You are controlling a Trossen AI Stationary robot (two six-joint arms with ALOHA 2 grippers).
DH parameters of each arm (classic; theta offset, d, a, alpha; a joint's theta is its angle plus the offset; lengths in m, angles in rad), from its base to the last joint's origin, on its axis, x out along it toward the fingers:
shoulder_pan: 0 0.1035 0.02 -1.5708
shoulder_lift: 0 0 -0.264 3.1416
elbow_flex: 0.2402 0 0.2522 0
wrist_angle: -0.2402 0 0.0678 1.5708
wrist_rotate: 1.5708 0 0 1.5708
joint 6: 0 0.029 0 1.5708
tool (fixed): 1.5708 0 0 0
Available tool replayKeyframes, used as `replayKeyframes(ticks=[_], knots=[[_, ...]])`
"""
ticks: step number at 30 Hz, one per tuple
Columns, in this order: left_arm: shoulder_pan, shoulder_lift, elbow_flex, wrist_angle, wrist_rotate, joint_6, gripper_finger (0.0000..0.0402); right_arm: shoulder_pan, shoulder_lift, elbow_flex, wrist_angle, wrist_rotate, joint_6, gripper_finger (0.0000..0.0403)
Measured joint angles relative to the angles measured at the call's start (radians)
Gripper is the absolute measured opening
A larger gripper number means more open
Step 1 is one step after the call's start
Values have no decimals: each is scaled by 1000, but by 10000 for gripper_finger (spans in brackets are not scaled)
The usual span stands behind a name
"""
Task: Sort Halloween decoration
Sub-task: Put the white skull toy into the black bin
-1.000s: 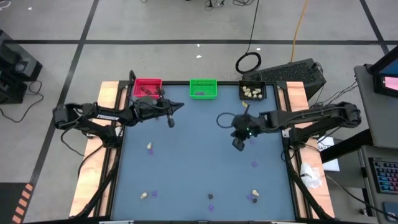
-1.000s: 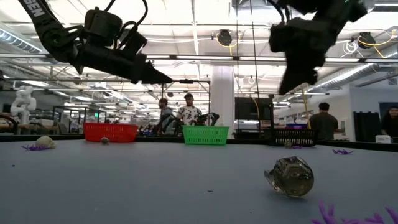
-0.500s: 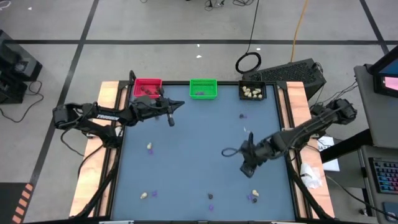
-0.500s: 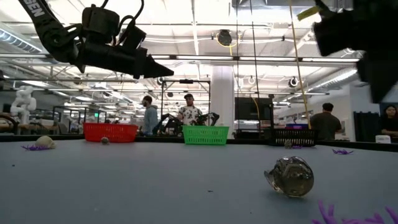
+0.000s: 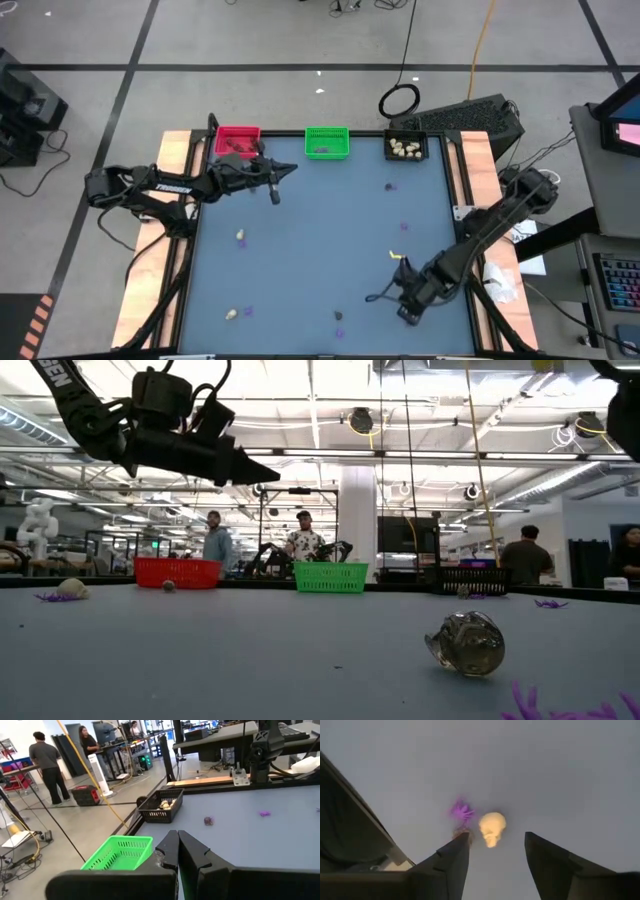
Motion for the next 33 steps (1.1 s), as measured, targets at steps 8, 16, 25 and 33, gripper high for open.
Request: replayKeyframes(ticks=[8, 16, 25, 33], knots=[[0, 0, 0, -10, 0, -27, 4, 46, 134, 51, 33, -24, -16, 183], [-2, 0, 0, -11, 3, -27, 4, 53, 205, 54, 53, -28, -16, 152], [-16, 0, 0, -11, 3, -27, 4, 53, 209, 54, 34, -22, -47, 75], [-21, 0, 0, -10, 3, -26, 4, 47, 201, 64, 17, -20, -60, 51]])
